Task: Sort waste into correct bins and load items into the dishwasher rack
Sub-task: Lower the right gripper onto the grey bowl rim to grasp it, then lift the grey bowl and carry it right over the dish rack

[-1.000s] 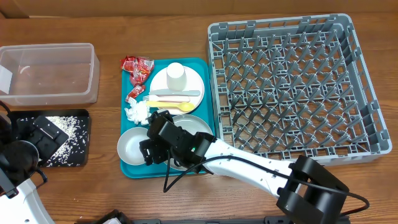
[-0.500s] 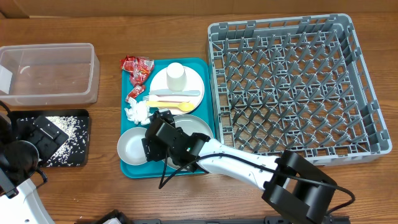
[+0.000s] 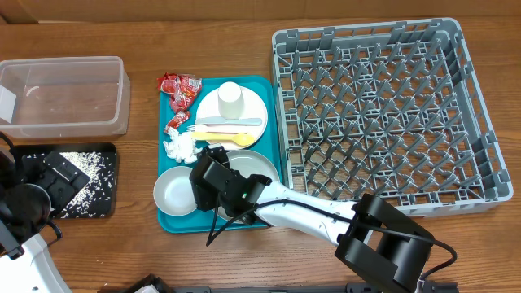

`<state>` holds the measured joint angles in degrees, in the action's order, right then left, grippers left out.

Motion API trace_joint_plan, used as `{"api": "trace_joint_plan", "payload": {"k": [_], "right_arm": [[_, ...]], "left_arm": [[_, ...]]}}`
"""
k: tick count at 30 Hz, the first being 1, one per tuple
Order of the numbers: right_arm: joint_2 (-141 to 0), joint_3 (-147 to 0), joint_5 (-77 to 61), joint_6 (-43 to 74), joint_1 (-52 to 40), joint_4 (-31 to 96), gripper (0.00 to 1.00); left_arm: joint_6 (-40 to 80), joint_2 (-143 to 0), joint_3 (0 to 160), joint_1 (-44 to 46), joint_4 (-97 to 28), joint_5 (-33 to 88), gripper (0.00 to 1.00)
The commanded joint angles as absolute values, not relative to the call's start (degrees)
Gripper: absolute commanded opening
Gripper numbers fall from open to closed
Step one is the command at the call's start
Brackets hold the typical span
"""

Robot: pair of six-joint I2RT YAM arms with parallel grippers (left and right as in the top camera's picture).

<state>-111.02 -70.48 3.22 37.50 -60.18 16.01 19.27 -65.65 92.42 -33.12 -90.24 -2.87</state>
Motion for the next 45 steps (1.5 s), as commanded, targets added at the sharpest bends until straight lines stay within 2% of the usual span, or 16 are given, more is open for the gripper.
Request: {"api": "trace_joint_plan", "payload": {"k": [1,12,19,25,31,34,45], "right_arm": [[-111.57,-71.99,3.79,37.58,-61.36,15.07,0.57],[-113.95,-71.99,3.86,37.76,-61.54,14.79,0.56],[-113.93,-73.08,3.84,37.76,-61.54,14.81,0.38],[-113.93,-73.63,3.81,37.76,-61.54,14.9,0.27],[-113.91,-73.65,3.77,37.76,-61.54,14.87,0.23],[-113.91,-73.65,3.77,37.78,-61.54,15.03,0.17],[-113.91,-76.99,3.79,37.74,-61.32,17.54,0.07]], "left_arm": [[18.15,-65.63,92.95,-33.45,-90.15,-3.57,1.0],[18.15,-65.63,92.95,-33.45,-90.15,-3.57,1.0],[18.15,-65.63,92.95,-33.45,-90.15,-3.57,1.0],[18.15,-65.63,92.95,-33.45,-90.15,-3.57,1.0],[18.15,-65.63,92.95,-33.45,-90.15,-3.57,1.0],[18.15,-65.63,92.95,-33.45,-90.15,-3.57,1.0],[18.15,-65.63,92.95,-33.45,-90.15,-3.57,1.0]]}}
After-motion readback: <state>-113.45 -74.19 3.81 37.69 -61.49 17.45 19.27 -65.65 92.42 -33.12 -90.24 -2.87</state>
